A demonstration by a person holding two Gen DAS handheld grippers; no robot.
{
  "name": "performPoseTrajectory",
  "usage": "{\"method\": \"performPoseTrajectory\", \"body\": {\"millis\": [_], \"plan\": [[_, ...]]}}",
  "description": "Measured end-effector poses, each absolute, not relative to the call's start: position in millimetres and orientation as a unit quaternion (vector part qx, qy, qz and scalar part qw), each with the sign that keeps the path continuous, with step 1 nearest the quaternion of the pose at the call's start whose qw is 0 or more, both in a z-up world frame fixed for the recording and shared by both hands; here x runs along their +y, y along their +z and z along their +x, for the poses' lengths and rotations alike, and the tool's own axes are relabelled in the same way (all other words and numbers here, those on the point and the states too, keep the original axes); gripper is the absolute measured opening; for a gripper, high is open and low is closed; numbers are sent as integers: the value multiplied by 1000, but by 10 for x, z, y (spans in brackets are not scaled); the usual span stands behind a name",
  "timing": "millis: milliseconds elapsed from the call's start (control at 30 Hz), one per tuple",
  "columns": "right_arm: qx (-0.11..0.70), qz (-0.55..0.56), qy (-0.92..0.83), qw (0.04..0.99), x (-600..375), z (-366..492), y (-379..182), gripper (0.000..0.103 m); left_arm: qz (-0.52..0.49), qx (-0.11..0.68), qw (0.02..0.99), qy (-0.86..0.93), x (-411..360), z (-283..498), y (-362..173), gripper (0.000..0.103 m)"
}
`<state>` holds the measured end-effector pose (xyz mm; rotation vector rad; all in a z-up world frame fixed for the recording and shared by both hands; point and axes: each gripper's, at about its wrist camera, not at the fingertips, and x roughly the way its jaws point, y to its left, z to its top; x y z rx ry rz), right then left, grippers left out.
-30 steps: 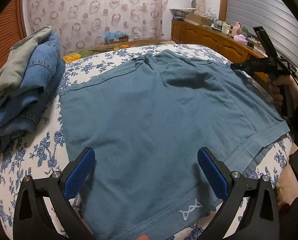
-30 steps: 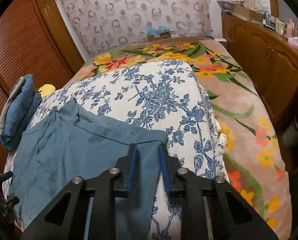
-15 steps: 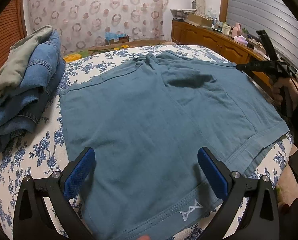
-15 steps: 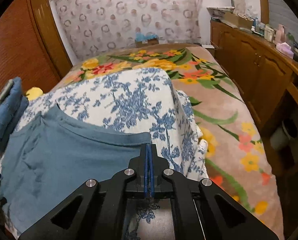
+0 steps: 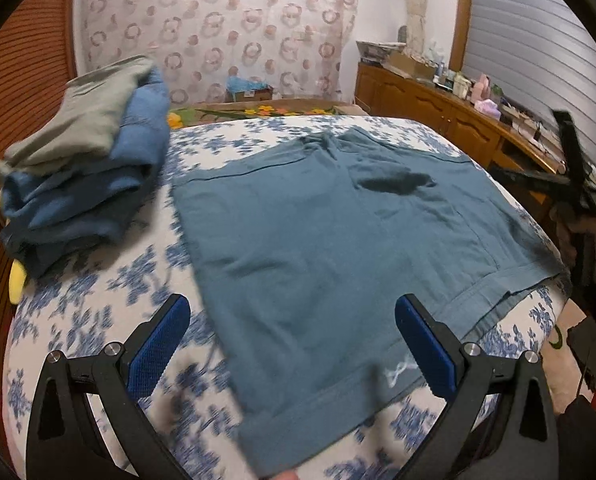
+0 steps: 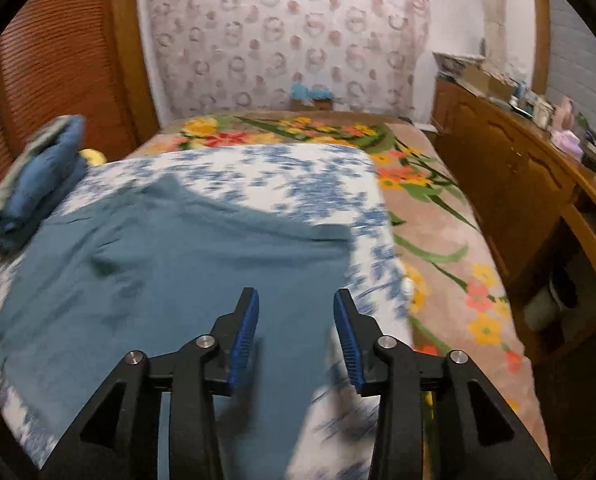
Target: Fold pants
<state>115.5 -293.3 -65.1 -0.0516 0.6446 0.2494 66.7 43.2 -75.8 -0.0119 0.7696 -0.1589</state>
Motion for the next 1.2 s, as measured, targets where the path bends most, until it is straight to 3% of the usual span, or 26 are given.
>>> {"method": "performPoseTrajectory", "body": {"millis": [100, 200, 533, 733, 1100, 1200], "plan": [[300, -25, 143, 943, -2840, 841, -650, 54, -9, 375, 924, -73, 538, 561, -781, 102], [288, -24, 166, 943, -2700, 499, -667, 68, -11, 379, 923, -70, 620, 463, -824, 95], [281, -38, 217, 934, -2501, -162, -811, 71, -29, 404, 911, -82, 717, 242, -1002, 69], [288, -47, 215, 932, -2601, -75, -848, 71, -22, 407, 908, -96, 628, 211, -1029, 57], [296, -58, 209, 930, -2440, -23, -731, 72, -26, 408, 908, -90, 625, 180, -1033, 55], [291, -41, 227, 928, -2443, -56, -736, 80, -31, 408, 908, -92, 633, 176, -1026, 47]]}}
